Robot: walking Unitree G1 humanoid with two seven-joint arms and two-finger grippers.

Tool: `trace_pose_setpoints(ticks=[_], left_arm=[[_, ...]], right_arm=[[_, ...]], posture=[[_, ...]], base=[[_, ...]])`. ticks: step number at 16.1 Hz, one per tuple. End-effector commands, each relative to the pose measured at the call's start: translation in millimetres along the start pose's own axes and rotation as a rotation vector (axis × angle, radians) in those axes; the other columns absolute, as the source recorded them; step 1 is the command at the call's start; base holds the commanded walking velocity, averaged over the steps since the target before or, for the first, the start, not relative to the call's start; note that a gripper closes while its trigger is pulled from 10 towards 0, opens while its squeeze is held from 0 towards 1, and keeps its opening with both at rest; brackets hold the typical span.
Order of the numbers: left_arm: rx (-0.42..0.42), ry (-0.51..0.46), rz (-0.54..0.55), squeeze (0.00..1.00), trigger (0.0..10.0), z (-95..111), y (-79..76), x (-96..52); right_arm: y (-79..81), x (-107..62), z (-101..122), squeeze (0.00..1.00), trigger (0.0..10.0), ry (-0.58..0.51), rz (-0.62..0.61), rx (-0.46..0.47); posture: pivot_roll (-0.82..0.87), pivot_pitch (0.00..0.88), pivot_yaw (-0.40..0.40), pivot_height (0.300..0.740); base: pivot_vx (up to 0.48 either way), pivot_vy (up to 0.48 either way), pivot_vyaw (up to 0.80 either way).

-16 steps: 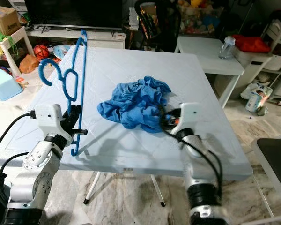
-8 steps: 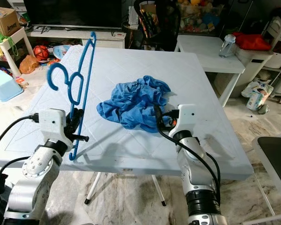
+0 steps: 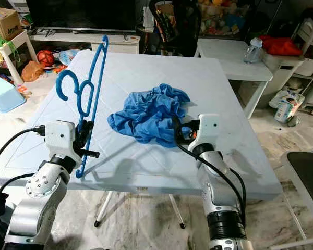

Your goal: Hang hanger

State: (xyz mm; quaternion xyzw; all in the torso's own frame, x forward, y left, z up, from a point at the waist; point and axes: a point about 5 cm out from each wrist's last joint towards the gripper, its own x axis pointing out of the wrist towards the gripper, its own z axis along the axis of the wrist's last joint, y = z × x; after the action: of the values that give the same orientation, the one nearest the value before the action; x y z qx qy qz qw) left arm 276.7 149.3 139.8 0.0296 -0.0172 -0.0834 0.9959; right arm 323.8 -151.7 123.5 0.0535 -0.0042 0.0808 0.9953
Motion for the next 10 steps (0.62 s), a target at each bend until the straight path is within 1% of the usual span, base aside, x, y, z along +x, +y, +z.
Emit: trace_pose_setpoints(ticks=[1, 6, 10], left_arm=[[0.010, 0.075, 0.014, 0.00, 10.0, -13.9, 1.5, -3.6], [0.019, 0.081, 0.020, 0.00, 10.0, -14.2, 4.6, -5.1], [0.021, 0.088, 0.019, 0.00, 10.0, -15.5, 5.1, -4.7]], right_arm=[[0.5, -0.6, 3.5, 0.00, 10.0, -0.007, 0.003, 0.001], [3.5, 0.7, 1.1, 0.00, 10.0, 0.005, 0.007, 0.011], [5.4, 1.6, -0.7, 0.00, 10.0, 0.014, 0.009, 0.017]], posture=[[0.02, 0.000, -0.063, 0.740], [0.03, 0.000, -0.064, 0.740], [0.03, 0.000, -0.059, 0.740]], base=[[0.000, 0.000, 0.00], [0.000, 0.000, 0.00], [-0.254, 0.000, 0.00]])
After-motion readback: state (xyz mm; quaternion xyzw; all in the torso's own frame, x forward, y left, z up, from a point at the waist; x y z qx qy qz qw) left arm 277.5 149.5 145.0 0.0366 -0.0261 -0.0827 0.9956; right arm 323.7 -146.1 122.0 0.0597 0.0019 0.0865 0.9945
